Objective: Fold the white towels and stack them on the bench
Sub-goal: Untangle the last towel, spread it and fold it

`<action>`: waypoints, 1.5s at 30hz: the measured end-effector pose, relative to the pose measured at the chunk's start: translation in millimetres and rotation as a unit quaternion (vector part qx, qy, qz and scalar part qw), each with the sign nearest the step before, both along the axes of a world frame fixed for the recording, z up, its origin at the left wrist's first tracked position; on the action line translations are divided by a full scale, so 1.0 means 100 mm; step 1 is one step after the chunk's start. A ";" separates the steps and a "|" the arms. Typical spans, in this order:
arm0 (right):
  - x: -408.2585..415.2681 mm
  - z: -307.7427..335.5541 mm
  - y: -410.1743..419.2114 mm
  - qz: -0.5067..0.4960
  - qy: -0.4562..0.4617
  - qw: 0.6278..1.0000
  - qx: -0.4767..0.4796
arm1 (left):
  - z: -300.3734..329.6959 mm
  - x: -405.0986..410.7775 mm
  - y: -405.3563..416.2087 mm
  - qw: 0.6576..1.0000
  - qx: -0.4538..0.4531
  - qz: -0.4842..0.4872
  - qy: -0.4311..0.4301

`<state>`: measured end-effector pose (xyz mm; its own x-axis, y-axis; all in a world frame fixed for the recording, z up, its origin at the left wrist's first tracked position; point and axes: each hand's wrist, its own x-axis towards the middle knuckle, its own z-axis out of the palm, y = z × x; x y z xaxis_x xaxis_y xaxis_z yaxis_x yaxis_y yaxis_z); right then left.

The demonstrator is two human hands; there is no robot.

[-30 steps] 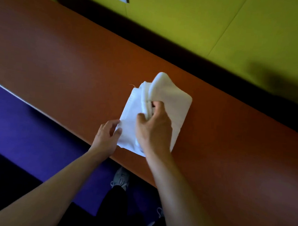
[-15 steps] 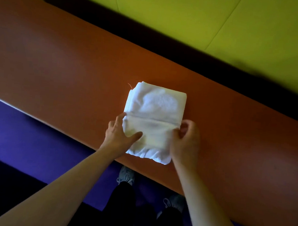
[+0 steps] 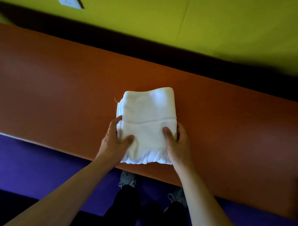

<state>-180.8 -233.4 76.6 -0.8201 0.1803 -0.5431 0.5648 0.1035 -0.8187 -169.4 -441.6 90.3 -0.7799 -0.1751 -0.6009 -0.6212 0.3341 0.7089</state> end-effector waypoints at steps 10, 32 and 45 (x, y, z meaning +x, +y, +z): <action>0.38 0.67 1.17 -0.114 0.073 0.991 0.006 | 0.66 0.00 1.19 0.990 0.013 -0.112 0.087; 1.83 1.87 4.46 -0.270 0.042 0.962 -0.004 | 1.68 0.95 4.61 0.958 0.070 -0.248 0.122; 1.41 2.07 6.07 -0.347 -0.010 0.936 -0.055 | 1.99 -0.27 6.25 0.836 -0.016 -0.510 0.203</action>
